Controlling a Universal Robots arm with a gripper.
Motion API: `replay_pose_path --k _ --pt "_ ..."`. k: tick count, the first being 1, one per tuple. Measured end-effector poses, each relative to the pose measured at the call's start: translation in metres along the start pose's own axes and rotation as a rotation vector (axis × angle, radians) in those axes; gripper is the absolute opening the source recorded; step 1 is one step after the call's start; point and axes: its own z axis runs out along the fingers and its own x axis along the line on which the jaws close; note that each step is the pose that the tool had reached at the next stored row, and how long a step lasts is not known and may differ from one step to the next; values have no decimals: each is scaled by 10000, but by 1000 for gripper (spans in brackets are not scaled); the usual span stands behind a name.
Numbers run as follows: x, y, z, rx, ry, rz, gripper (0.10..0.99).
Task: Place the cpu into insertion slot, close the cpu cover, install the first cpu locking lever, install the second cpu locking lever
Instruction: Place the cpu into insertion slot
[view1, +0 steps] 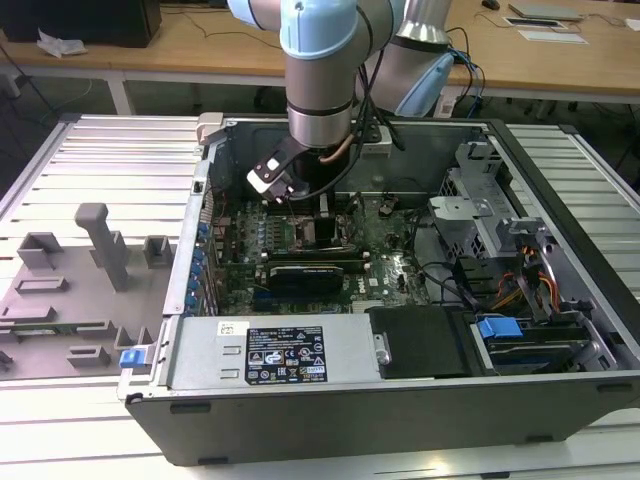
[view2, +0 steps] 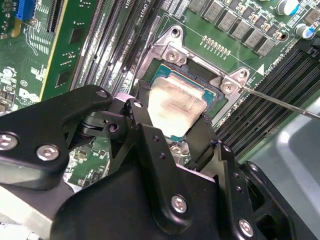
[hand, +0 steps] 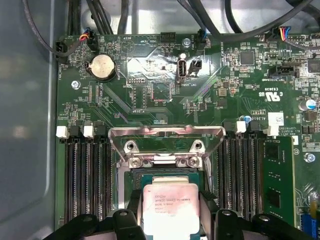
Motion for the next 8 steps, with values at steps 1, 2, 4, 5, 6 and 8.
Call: replay_pose_path --k 1,2,4,5,6,8 --pt "0 0 1 1 0 0 541" --pt "0 0 3 -1 2 1 541" --pt "1 0 4 -1 3 1 541" --pt "2 0 8 -6 14 2 541" --pt "2 0 9 -5 11 2 553" --pt "1 0 8 -2 4 1 616"
